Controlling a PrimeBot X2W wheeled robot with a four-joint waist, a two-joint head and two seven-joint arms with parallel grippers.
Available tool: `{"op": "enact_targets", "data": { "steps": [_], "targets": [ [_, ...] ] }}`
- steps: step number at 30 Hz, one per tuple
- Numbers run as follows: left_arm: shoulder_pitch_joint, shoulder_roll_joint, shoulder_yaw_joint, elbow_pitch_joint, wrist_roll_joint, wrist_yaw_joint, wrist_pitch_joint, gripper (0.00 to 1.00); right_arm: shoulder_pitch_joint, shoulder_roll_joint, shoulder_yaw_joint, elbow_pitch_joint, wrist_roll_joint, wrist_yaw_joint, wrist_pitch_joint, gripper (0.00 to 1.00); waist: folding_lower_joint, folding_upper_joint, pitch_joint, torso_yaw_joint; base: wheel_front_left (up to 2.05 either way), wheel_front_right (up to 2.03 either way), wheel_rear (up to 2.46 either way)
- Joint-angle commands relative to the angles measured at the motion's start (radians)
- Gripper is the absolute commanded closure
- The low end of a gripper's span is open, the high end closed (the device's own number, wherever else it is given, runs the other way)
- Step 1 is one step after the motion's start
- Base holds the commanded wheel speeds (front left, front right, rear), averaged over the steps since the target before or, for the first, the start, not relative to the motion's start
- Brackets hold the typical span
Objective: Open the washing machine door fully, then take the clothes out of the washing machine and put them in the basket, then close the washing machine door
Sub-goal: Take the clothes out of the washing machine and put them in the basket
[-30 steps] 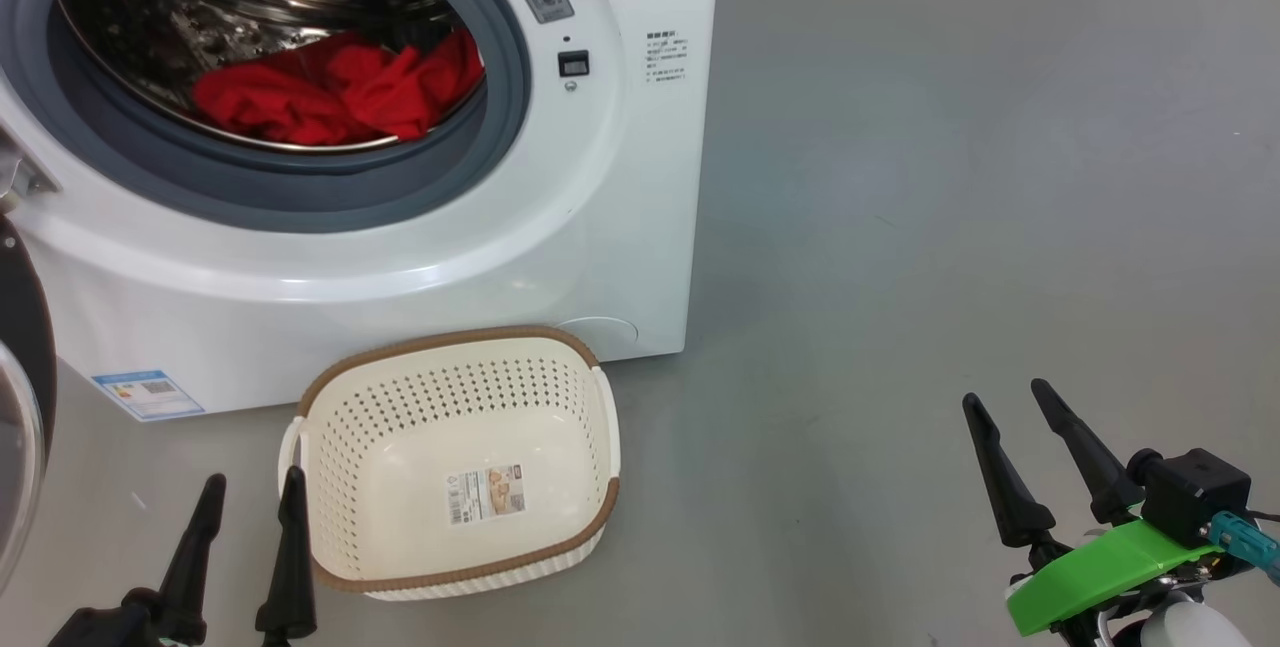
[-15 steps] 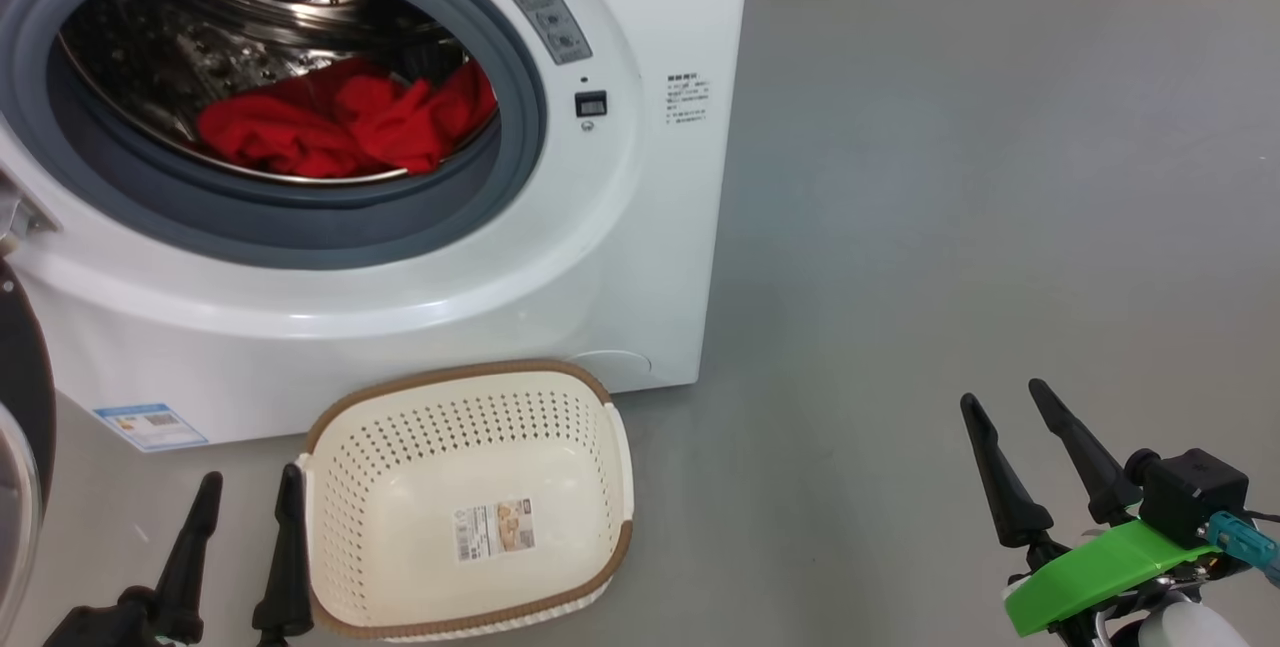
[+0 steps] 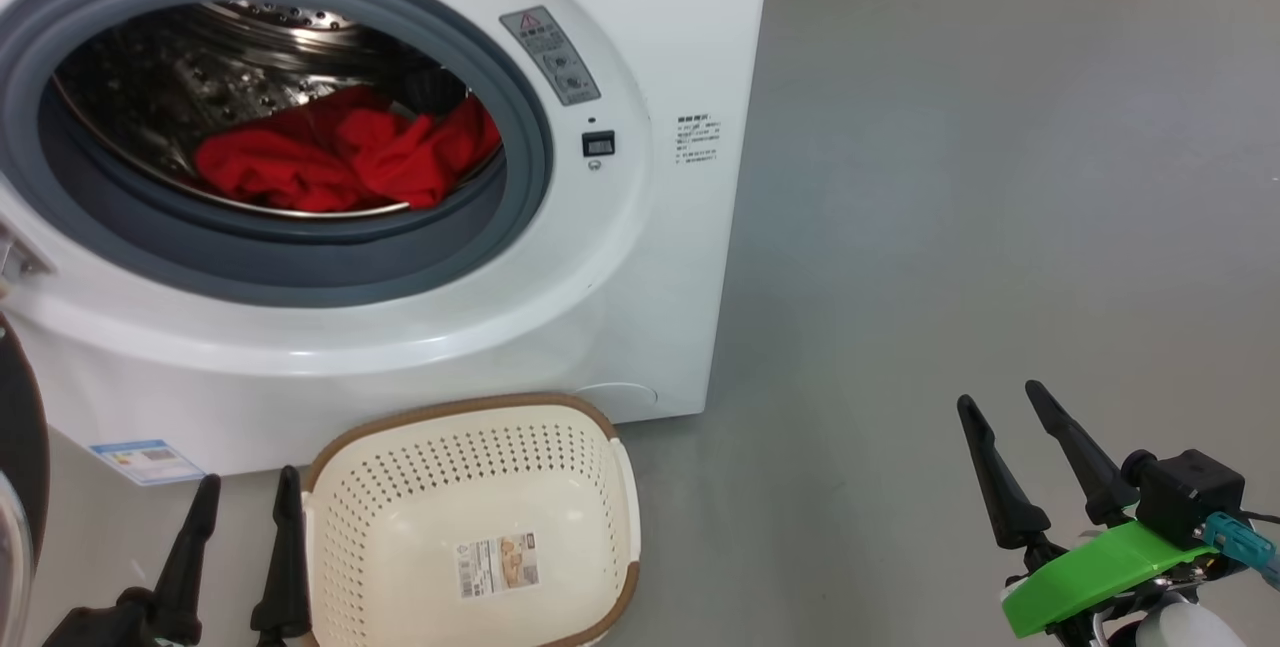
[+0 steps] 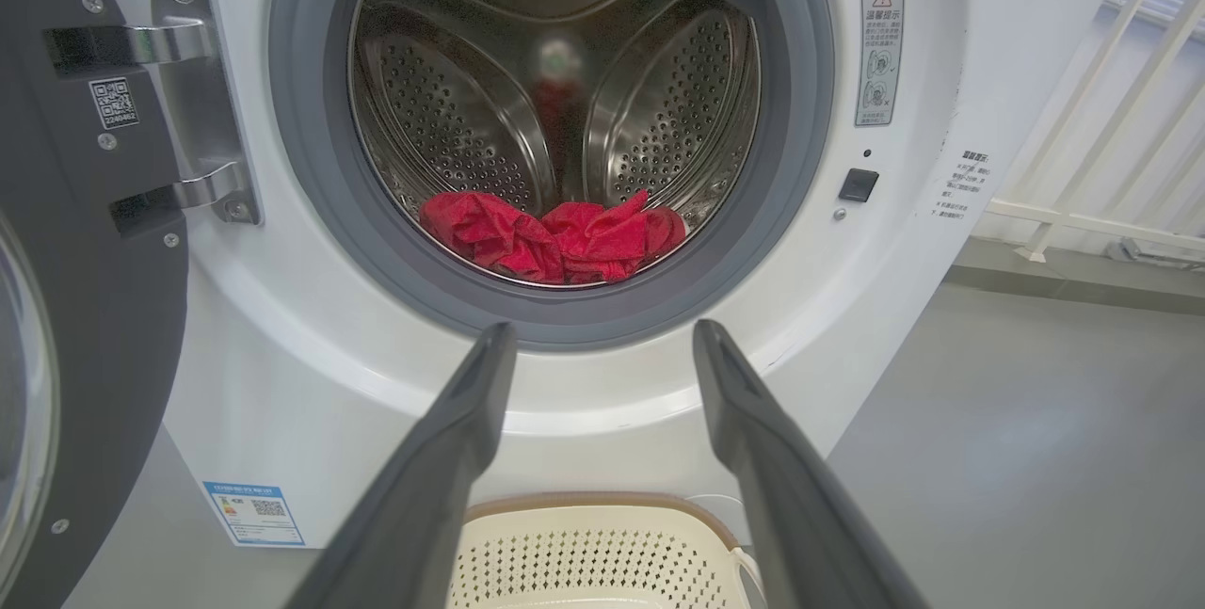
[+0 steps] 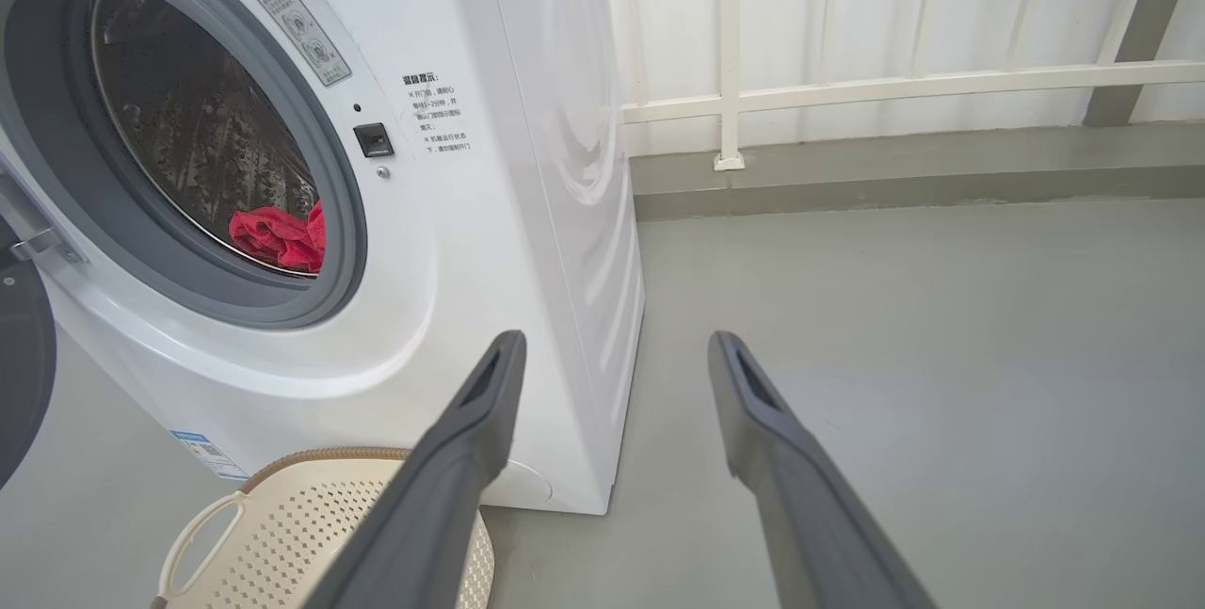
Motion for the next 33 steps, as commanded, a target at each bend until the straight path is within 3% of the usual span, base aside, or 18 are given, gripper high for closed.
{"op": "enact_targets", "data": {
  "steps": [1, 33],
  "targets": [
    [-0.031, 0.013, 0.036, -0.020, 0.004, -0.006, -0.008, 0.00, -0.021, -0.012, 0.023, -0.022, 0.000, 0.006, -0.010, 0.00, 0.0000, 0.0000, -0.001, -0.001, 0.63, -0.63, 0.00],
    [-0.038, 0.011, 0.028, -0.010, 0.035, -0.006, -0.008, 0.00, -0.024, -0.009, 0.019, -0.030, -0.002, 0.006, -0.010, 0.00, 0.0000, 0.0000, 0.025, 0.004, 0.12, -0.12, 0.00]
  ]
}}
